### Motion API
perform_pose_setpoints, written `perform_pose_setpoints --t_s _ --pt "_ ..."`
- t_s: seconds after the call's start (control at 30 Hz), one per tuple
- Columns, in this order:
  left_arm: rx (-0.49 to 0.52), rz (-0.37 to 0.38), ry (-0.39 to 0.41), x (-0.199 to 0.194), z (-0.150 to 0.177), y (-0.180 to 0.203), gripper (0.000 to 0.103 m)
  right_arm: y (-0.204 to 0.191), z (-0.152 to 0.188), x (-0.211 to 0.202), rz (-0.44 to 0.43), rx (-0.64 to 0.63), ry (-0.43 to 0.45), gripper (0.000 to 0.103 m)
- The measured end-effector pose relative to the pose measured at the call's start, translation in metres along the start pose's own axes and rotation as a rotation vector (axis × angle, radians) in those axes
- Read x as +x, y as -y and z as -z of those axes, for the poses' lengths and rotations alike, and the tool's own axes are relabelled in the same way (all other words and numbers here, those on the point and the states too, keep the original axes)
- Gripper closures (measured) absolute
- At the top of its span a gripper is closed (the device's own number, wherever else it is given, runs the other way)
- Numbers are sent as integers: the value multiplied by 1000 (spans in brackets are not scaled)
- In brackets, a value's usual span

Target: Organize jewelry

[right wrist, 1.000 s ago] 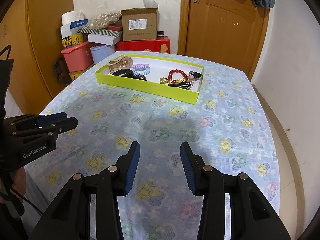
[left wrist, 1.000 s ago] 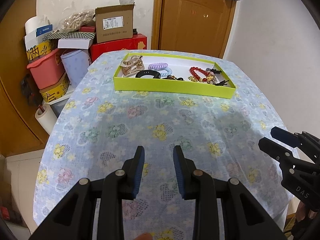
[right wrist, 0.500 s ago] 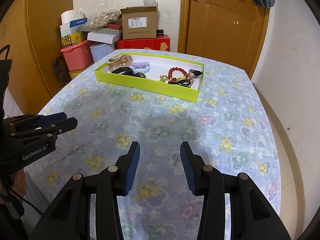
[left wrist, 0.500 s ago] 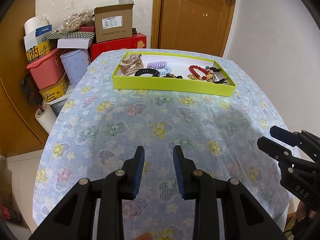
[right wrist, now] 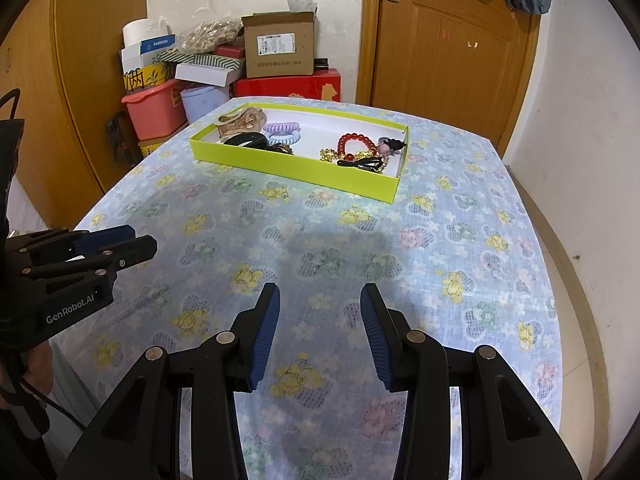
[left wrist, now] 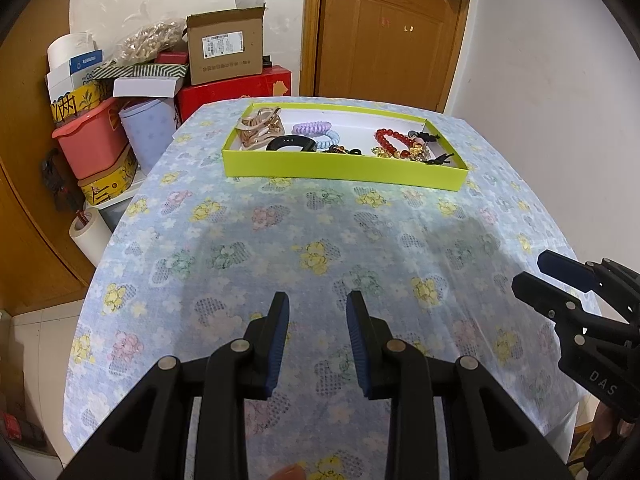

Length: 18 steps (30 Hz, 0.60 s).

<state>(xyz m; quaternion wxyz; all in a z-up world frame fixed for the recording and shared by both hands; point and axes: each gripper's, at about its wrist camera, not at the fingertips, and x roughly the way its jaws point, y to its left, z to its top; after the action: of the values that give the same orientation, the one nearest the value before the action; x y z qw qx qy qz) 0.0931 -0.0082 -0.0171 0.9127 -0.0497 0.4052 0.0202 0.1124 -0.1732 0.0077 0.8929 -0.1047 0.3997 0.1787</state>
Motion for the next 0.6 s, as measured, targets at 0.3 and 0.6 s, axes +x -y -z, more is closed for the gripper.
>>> perform_pose_setpoints --t_s 0.3,0.6 --pt "0 -1 1 0 0 0 72 0 0 0 0 0 0 60" --pt "0 -2 1 -1 0 0 72 0 0 0 0 0 -1 60"
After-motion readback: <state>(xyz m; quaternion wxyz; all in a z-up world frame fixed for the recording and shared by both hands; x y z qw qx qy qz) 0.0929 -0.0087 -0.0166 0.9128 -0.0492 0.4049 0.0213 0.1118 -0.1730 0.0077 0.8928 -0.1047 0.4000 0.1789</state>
